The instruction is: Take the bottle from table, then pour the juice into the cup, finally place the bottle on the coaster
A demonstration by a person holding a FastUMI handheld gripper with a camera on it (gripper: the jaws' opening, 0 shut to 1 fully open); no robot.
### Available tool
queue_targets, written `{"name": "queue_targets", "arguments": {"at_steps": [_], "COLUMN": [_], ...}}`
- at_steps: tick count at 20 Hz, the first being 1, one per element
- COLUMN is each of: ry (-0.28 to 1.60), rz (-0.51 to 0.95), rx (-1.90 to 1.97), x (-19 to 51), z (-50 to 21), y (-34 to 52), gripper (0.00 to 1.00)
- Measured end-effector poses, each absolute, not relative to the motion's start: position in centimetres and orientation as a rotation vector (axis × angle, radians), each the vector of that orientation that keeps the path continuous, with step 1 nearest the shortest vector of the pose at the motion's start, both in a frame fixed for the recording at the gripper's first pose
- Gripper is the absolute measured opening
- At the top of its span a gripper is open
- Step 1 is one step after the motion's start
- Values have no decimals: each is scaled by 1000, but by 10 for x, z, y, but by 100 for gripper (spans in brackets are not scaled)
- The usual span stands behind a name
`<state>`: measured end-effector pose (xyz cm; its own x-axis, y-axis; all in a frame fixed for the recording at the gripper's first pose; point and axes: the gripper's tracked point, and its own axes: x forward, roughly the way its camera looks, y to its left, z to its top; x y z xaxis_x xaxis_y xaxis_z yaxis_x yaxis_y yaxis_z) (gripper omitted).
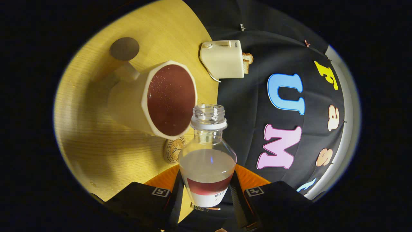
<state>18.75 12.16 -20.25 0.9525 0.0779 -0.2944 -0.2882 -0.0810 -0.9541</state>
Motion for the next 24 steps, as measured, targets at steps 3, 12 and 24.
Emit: {"name": "queue_targets", "arguments": {"at_steps": [3,12,24], "ry": [142,81,31], "rz": [308,307,313], "rx": [-1701,-1863,-2003], "x": [187,193,200], "z": [-199,-186,-175], "y": [123,129,132], "gripper": [70,70,70]}}
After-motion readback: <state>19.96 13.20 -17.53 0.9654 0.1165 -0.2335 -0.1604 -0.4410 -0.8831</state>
